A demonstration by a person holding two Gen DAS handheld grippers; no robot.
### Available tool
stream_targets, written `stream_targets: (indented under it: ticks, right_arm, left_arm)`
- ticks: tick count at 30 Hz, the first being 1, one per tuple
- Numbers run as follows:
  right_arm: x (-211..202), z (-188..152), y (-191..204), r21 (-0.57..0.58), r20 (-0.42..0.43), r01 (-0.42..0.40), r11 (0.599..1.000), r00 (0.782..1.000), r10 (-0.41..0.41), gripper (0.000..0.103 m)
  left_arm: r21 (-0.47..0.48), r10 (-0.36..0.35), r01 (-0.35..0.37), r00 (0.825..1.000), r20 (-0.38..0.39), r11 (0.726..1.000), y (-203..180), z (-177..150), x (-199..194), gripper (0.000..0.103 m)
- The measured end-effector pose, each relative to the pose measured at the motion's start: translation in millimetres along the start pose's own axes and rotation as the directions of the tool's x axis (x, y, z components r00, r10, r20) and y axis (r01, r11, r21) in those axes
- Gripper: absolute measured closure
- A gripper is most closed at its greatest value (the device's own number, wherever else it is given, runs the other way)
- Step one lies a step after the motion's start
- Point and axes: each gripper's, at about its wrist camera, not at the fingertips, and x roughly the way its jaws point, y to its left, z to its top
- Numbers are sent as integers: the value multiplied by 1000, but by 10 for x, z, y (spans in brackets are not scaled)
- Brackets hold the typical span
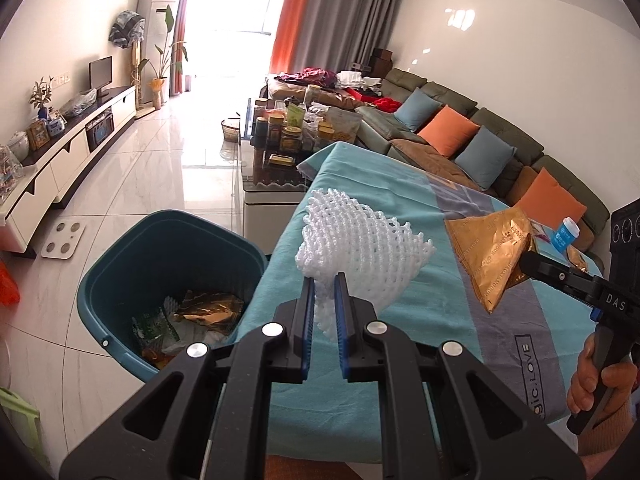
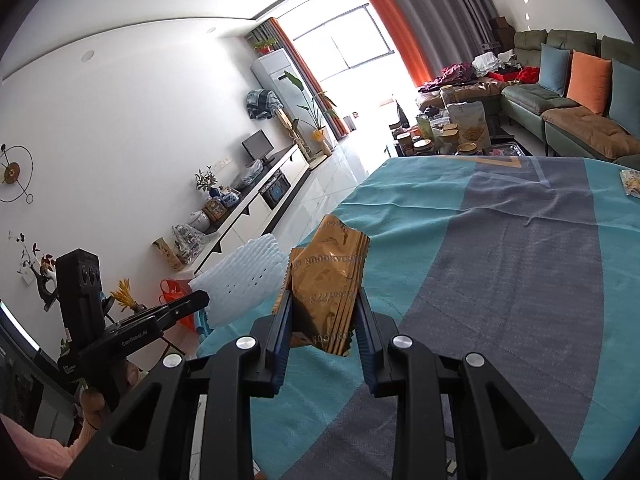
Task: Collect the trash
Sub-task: 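Carry the foam net and gold foil wrapper over the teal bin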
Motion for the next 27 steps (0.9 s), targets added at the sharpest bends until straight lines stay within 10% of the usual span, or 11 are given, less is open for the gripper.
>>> stream_targets:
  ticks: [27]
  right_arm:
    - [313,18,286,-51,-53,-68,996,996,65,75]
  left_arm:
    - [-68,70,-68,997,20,995,230,-64,-174,92]
